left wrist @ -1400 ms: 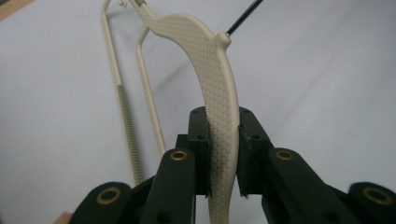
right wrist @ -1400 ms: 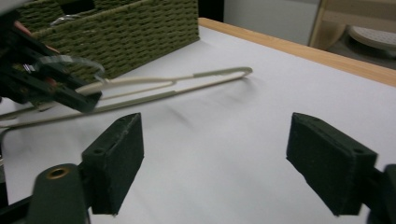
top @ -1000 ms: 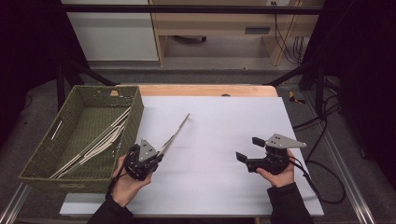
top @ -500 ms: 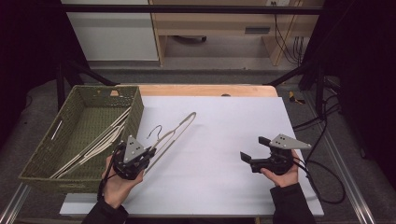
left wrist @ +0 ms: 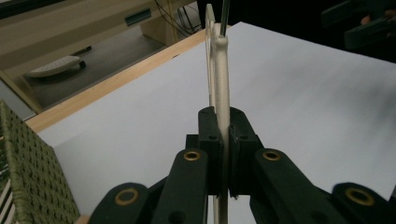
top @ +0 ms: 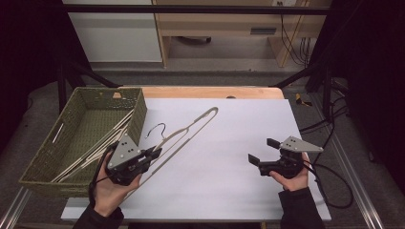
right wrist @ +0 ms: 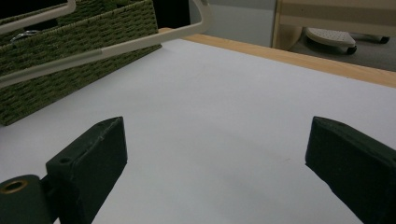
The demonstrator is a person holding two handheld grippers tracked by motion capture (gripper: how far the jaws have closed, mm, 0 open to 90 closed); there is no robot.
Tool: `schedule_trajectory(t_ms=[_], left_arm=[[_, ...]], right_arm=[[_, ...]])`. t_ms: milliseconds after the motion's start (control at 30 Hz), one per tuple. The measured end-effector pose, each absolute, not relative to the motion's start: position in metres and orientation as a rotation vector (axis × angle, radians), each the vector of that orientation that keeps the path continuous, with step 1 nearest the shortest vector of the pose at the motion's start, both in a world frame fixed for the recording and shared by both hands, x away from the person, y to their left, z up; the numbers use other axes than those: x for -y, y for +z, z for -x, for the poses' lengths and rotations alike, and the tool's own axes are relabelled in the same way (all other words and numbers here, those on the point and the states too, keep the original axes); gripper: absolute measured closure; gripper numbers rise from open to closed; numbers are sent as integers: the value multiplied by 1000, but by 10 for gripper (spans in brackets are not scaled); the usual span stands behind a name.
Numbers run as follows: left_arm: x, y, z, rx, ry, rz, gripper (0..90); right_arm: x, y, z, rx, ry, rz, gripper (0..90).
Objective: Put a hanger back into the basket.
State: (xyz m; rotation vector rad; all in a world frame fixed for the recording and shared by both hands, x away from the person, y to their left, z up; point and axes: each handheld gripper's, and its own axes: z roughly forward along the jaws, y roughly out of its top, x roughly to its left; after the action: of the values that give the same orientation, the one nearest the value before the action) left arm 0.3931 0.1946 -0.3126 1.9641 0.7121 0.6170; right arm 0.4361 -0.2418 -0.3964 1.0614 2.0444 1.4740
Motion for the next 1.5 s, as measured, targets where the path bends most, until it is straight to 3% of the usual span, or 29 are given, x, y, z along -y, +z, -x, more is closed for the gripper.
schedule_trajectory(t_ms=[367,667,1000,1500], left_arm=[[-227,-258,-410,-682,643,-1930,860],[-267,-239,-426,-715,726,-1910,860],[-319,-241,-445,-753,780,-1932,860],[-384,-277,-465,-866,845,-2010,860]], right_arm=[[243,-395,-436,-2031,1467,-1066,41],[244,-395,-435,-2021,1463,-1074,34],[243,-395,-435,-2022,1462,-1073,32],[242,-396,-436,-2027,1453,-1069,35]])
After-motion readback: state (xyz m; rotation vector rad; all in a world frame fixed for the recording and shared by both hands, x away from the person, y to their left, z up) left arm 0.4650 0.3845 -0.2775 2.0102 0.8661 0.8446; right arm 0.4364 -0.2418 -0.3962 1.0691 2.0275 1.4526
